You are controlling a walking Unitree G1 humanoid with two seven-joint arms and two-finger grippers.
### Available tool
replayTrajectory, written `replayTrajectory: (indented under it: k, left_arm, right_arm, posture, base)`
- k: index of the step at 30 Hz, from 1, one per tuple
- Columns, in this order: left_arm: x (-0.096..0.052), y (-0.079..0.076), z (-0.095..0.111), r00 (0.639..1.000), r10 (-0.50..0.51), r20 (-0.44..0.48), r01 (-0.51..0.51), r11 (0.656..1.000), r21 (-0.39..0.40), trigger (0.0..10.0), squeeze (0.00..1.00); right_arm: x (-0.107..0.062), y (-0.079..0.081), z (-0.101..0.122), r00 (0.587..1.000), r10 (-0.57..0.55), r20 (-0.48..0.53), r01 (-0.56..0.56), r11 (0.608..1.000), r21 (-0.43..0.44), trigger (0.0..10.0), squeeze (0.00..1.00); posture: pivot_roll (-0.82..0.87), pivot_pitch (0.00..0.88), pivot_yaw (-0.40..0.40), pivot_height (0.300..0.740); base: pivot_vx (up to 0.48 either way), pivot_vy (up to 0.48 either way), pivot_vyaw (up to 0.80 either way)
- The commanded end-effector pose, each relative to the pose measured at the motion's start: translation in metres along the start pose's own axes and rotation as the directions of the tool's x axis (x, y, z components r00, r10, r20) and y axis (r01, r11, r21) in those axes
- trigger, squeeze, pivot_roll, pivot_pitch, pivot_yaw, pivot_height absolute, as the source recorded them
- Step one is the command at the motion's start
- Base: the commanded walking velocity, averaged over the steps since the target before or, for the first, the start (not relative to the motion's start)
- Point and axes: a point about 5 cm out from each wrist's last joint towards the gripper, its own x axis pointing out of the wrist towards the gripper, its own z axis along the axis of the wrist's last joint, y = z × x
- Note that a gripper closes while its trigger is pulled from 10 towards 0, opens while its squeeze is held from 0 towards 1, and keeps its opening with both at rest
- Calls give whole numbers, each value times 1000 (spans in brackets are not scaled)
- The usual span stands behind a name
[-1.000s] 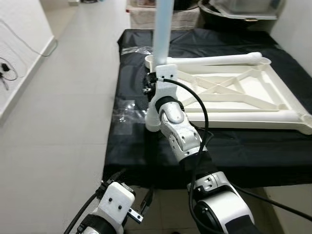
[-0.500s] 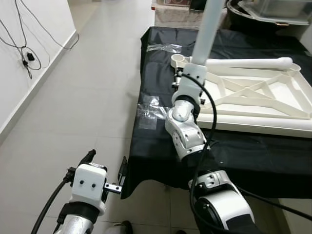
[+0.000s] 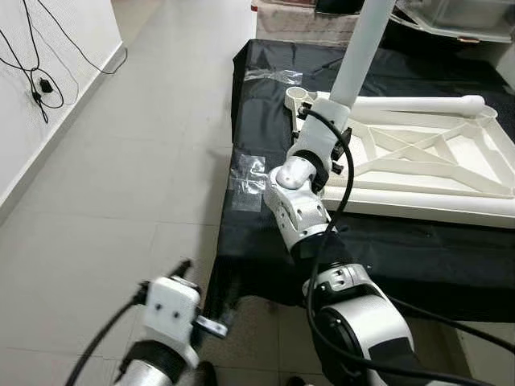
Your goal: Building children table
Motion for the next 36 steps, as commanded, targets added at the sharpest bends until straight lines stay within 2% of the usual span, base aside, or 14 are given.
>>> replayTrajectory:
  k: [1,14,15,26,27,28,36]
  left_arm:
    - [-2,-4,-1,1000,-29,-12,29,1000,-2,10000,0]
    - [-2,-3,-1,999,-29,-19,29,1000,4,10000,0]
    - [-2,-3,-1,999,-30,-20,31,1000,5,10000,0]
    - [-3,-2,-3,999,-26,-29,26,1000,14,10000,0]
    - [-4,-2,-4,999,-25,-30,26,1000,16,10000,0]
    - [-4,-2,-4,999,-25,-32,26,1000,14,10000,0]
    - [-4,-2,-6,999,-25,-36,25,999,19,10000,0]
  right_arm:
    - [-19,1,-49,978,-18,-209,-2,995,-97,10000,0]
    - [-17,5,-51,974,-11,-227,-9,996,-86,10000,0]
    - [-17,5,-50,973,-11,-231,-6,997,-72,10000,1000]
    - [-15,7,-45,979,18,-201,-28,999,-44,10000,1000]
    - [-15,8,-44,981,24,-193,-31,999,-34,10000,831]
    - [-15,10,-41,982,43,-184,-47,999,-17,10000,0]
    - [-17,12,-38,980,101,-169,-101,995,9,10000,0]
  posture:
    - [71,260,-69,740]
    - [74,260,-65,740]
    - [74,260,-65,740]
    - [73,260,-63,740]
    - [73,260,-63,740]
    - [73,260,-63,740]
    - [71,248,-61,740]
  base:
    - [0,0,0]
    - [0,0,0]
    - [0,0,0]
    - [0,0,0]
    - [0,0,0]
    - [0,0,0]
    - [0,0,0]
